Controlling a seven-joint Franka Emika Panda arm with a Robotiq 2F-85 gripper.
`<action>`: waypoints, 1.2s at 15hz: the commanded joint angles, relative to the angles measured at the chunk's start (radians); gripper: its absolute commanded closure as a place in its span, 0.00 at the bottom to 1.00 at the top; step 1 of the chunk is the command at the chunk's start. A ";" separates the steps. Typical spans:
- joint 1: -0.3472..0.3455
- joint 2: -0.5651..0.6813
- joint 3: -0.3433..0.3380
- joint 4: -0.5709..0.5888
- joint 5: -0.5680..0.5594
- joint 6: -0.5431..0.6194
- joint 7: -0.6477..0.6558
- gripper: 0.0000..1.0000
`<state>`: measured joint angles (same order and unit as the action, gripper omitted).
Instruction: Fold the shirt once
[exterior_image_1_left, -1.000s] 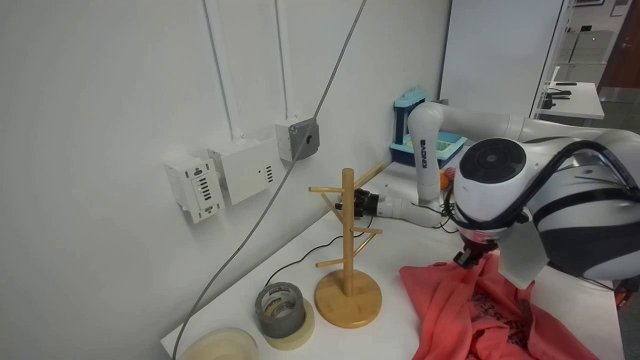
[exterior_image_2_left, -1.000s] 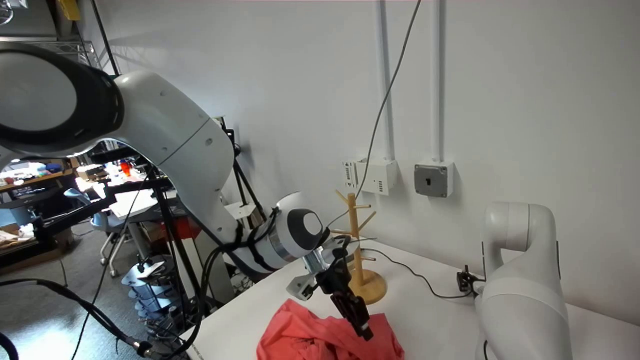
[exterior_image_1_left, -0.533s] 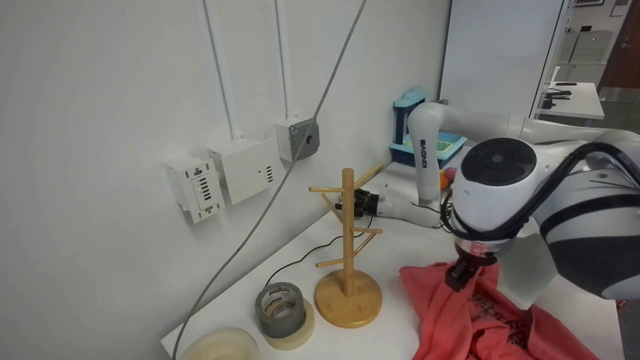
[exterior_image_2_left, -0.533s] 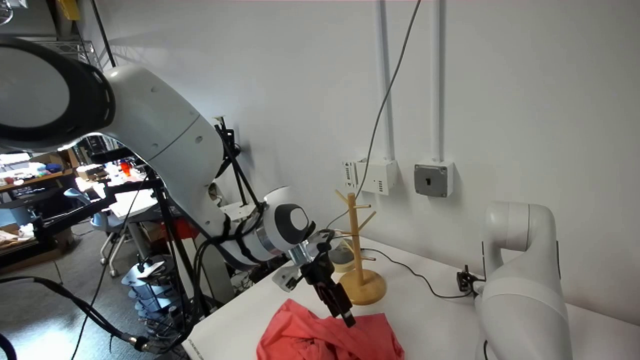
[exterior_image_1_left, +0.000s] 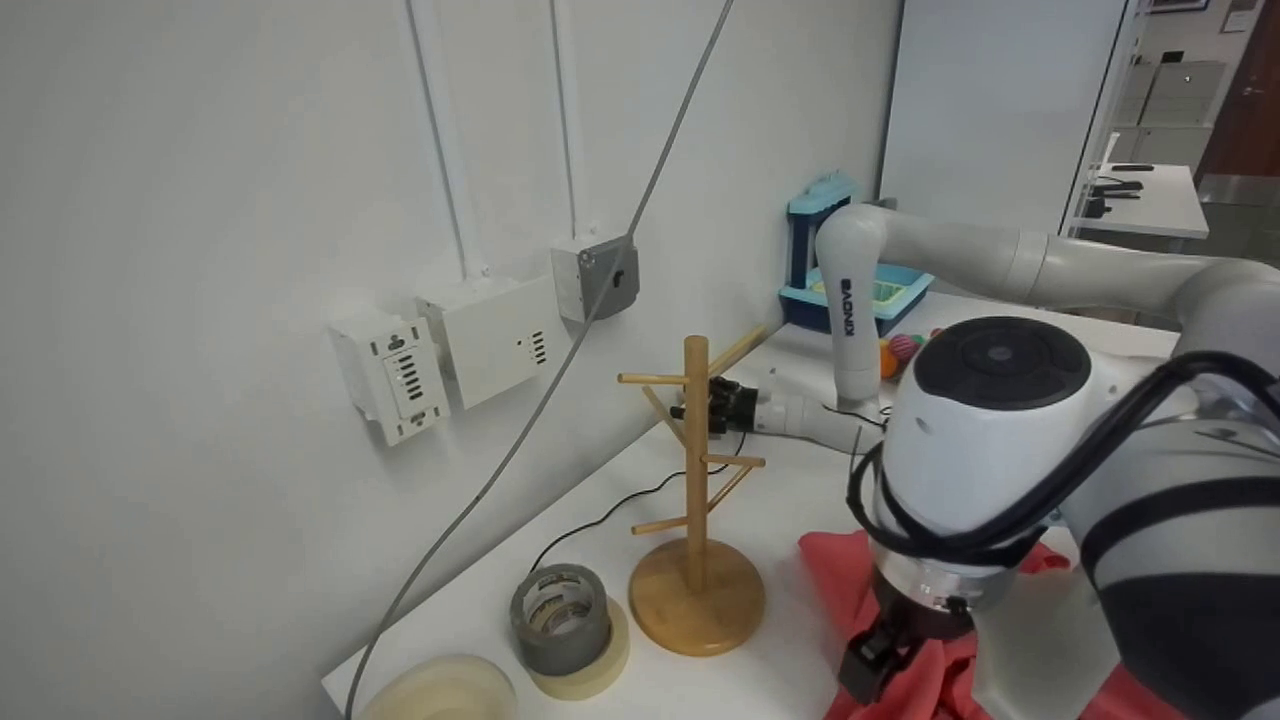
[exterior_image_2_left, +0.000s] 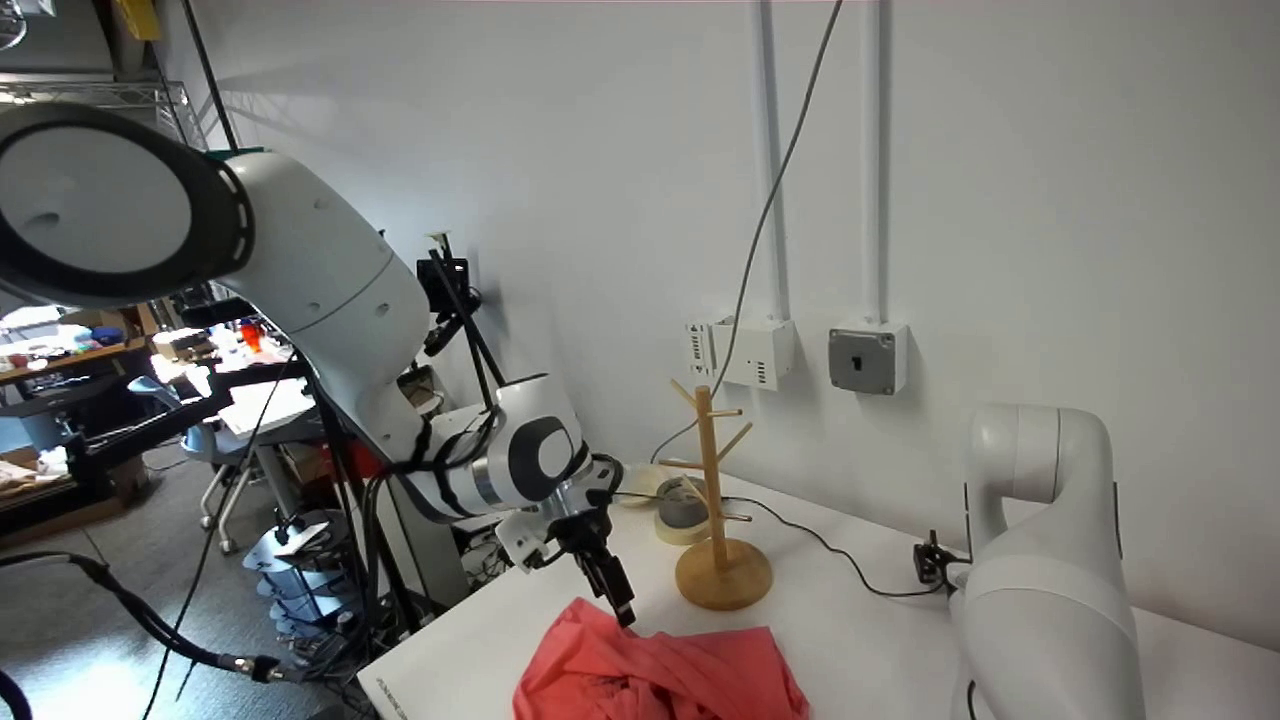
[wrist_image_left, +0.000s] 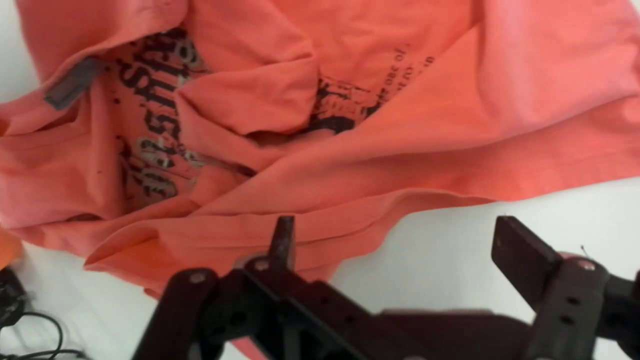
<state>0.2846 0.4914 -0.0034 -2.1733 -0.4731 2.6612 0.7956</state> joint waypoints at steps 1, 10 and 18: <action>-0.013 0.051 0.025 0.010 0.123 0.111 -0.102 0.00; 0.002 0.168 0.103 0.072 0.394 0.186 -0.360 0.00; -0.003 0.244 0.137 0.164 0.445 0.162 -0.522 0.00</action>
<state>0.2922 0.6934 0.1196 -2.0583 -0.0684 2.8355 0.3475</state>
